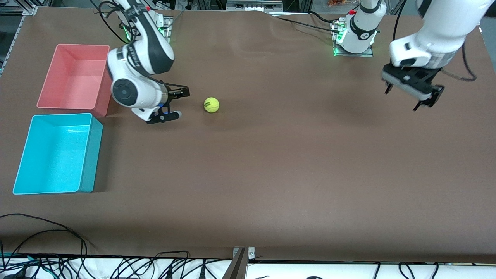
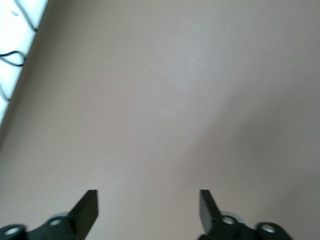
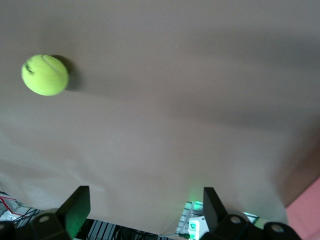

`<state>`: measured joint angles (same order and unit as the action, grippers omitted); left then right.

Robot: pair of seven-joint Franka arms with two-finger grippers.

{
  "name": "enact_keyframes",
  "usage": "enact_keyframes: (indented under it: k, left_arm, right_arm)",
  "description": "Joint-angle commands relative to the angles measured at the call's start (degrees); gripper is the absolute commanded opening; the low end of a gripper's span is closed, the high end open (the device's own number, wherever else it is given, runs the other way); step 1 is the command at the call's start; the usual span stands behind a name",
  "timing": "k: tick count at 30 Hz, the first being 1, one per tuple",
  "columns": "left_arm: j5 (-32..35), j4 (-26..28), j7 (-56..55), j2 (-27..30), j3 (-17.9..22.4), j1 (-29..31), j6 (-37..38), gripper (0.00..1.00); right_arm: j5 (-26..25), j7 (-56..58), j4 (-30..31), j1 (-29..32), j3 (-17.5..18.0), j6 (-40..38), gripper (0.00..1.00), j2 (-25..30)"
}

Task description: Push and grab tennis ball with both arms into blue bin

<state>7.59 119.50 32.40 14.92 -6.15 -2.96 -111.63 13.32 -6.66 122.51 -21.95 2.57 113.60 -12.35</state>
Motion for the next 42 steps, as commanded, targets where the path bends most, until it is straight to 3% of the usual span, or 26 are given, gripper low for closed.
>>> enact_keyframes:
  k: [1,6,12,20,28,30,33,35,36,42]
  left_arm:
    - [-3.6,-4.4,-0.9,0.9,2.1,0.8,6.2,1.00]
    - [-5.9,-9.9,-8.4,0.8,4.7,-0.4,13.1,1.00]
    - [-6.0,-14.4,-20.2,0.7,4.8,-1.5,19.1,1.00]
    - [-8.3,-16.4,-30.2,0.6,4.7,-2.2,20.3,1.00]
    - [-8.4,-21.5,-33.3,-1.3,4.7,-2.4,24.4,1.00]
    - [-8.4,-23.2,-34.0,-2.8,4.8,-2.3,25.1,1.00]
    - [-8.4,-23.2,-33.9,-3.0,4.8,-2.1,25.1,1.00]
    - [-8.4,-23.1,-34.0,-3.1,4.8,-1.9,25.1,1.00]
    - [-8.4,-23.2,-34.0,-3.2,4.7,-1.9,25.1,1.00]
    - [-8.4,-23.3,-34.0,-3.4,4.7,-1.7,25.1,1.00]
  right_arm:
    - [1.5,-0.9,3.3,-2.7,-0.4,6.5,1.00,-0.7]
    - [4.3,-3.1,3.4,-5.5,-0.3,8.9,1.00,-2.1]
    - [4.7,-5.5,4.8,-8.7,-0.4,12.8,1.00,-3.5]
    - [4.6,-5.5,7.7,-11.0,-0.4,19.2,1.00,-5.5]
    - [4.6,-5.5,7.9,-12.2,-0.4,19.8,1.00,-8.7]
    - [4.5,-5.3,7.8,-12.9,-0.5,19.8,0.83,-9.9]
    - [4.5,-5.3,7.8,-13.0,-0.5,19.6,0.39,-10.0]
    - [4.5,-5.2,7.8,-13.1,-0.5,19.6,0.24,-9.9]
    - [4.5,-5.1,7.7,-13.0,-0.5,19.6,0.20,-9.9]
    - [4.5,-4.8,7.5,-13.0,-0.6,19.1,0.18,-9.3]
